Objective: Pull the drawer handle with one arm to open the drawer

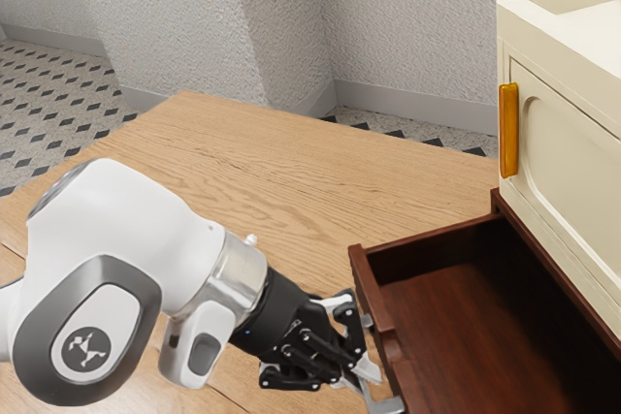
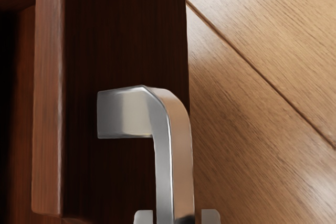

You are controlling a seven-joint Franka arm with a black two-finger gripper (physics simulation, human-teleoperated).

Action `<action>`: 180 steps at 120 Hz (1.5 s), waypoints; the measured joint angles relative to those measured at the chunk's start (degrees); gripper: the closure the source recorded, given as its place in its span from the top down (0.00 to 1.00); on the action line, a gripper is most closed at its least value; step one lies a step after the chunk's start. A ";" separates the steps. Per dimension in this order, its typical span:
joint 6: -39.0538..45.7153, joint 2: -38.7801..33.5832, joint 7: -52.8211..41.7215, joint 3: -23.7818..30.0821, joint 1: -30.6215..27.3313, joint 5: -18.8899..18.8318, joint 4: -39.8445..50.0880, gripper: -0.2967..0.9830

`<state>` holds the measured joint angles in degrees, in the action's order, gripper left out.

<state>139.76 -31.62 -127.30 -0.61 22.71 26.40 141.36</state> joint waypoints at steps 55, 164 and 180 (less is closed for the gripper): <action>-1.41 -2.67 0.03 -0.52 -0.05 -0.47 1.47 0.22; -52.80 32.24 28.07 -13.38 -5.50 -25.09 -59.38 0.66; -55.73 32.45 37.07 -15.10 -6.22 -25.50 -59.56 0.71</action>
<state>84.03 0.82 -90.23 -15.71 16.49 0.90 81.80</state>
